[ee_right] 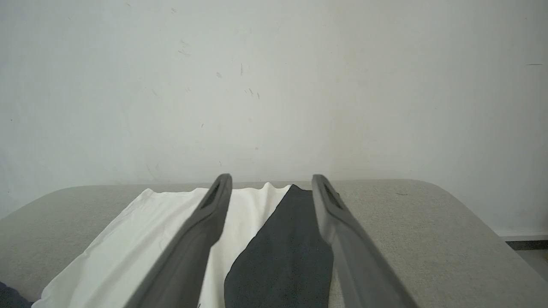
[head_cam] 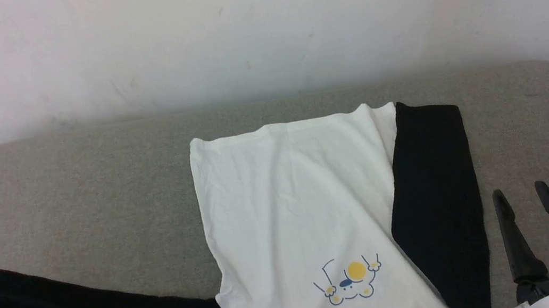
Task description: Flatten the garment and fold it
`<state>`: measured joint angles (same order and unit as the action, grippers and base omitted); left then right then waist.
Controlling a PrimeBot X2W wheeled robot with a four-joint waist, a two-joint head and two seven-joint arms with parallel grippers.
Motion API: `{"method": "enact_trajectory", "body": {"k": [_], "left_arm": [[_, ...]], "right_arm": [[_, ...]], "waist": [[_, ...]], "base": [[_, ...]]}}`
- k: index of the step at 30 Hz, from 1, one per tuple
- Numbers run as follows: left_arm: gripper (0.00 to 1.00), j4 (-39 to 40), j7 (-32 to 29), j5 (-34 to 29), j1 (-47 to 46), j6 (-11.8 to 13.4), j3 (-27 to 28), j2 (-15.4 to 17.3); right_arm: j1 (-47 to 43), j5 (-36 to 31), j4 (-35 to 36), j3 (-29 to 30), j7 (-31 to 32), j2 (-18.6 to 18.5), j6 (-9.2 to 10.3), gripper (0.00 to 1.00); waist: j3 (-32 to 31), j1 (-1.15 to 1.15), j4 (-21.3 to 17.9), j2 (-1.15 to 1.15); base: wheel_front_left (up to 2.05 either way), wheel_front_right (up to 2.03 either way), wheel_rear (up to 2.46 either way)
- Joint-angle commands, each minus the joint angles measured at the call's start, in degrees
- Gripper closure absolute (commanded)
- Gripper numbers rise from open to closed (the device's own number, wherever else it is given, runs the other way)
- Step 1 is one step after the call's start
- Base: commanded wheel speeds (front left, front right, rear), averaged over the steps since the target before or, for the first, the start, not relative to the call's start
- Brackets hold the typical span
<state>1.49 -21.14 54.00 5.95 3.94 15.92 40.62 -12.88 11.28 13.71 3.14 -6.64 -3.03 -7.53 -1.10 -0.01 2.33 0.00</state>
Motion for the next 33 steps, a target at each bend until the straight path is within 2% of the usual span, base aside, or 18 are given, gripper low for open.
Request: {"method": "enact_trajectory", "body": {"k": [1, 6, 10, 14, 18, 22, 25, 28, 31, 32, 33], "left_arm": [[1.00, 0.85, 0.46, 0.47, 1.78, 0.43, 1.05, -0.55], [1.00, 4.93, 2.07, -0.04, 6.02, -0.48, 2.40, -1.18], [1.00, 11.58, 2.61, -1.08, 6.35, -0.77, 0.15, -2.18], [1.00, 19.83, 1.24, -3.57, 4.27, 0.03, -6.16, -3.15], [1.00, 26.60, -0.89, -9.33, -0.22, 0.98, -15.87, -4.09], [1.00, 27.92, -3.16, -14.98, -7.02, 1.85, -27.69, -8.75], [1.00, 25.81, -5.04, -18.45, -11.72, 0.34, -37.93, -13.81], [1.00, 21.97, -5.71, -20.94, -15.21, -0.97, -46.85, -20.39], [1.00, 16.40, -4.17, -22.70, -17.32, -1.95, -53.25, -26.90], [1.00, 16.40, -4.17, -22.70, -17.32, -1.95, -53.25, -26.90], [1.00, 14.21, -3.25, -22.88, -17.67, -2.01, -54.73, -29.16]], "right_arm": [[-0.94, 0.51, -0.08, 0.02, -0.06, 0.15, 0.04, 0.00], [-1.99, 0.50, 0.49, 0.14, 0.32, 0.15, 0.04, 0.00], [-2.40, 0.11, 1.47, 0.98, 0.73, 0.15, 0.04, 0.00], [-2.30, -0.40, 2.82, 2.08, 1.42, 0.15, 0.04, 0.00], [-1.60, -0.59, 4.21, 3.70, 1.87, 0.15, 0.04, 0.00], [-1.13, -0.54, 5.33, 5.20, 2.40, 0.15, 0.04, 0.00], [-1.08, -0.47, 5.86, 6.45, 2.54, 0.15, 0.04, 0.00], [-1.02, -0.40, 6.34, 7.76, 2.55, 0.15, 0.04, 0.00], [-0.75, -0.15, 6.63, 8.45, 2.38, 0.15, 0.04, 0.00], [-0.75, -0.15, 6.63, 8.45, 2.38, 0.15, 0.04, 0.00], [-0.64, -0.09, 6.67, 8.51, 2.30, 0.15, 0.04, 0.00]], "waist": [[-1.70, 0.01, 0.56, 0.00], [-2.81, 0.01, 0.48, 0.00], [-2.89, 0.01, 0.48, 0.00], [-2.28, 0.01, 0.45, 0.00], [-1.38, 0.01, 0.27, 0.00], [-0.90, 0.01, 0.10, 0.00], [-0.79, 0.01, -0.14, 0.00], [-0.44, 0.01, -0.43, 0.00], [0.36, 0.01, -1.09, 0.00], [0.36, 0.01, -1.09, 0.00], [0.69, 0.01, -1.35, 0.00]], "base": [[0.00, 0.00, 0.00], [0.00, 0.00, 0.00], [0.00, 0.00, 0.00], [0.00, 0.00, 0.00], [0.00, 0.00, 0.00], [0.00, 0.00, 0.00], [0.00, 0.00, 0.00], [0.00, 0.00, 0.00], [0.00, 0.00, 0.00], [0.00, 0.00, 0.00], [0.00, 0.00, 0.00]]}}
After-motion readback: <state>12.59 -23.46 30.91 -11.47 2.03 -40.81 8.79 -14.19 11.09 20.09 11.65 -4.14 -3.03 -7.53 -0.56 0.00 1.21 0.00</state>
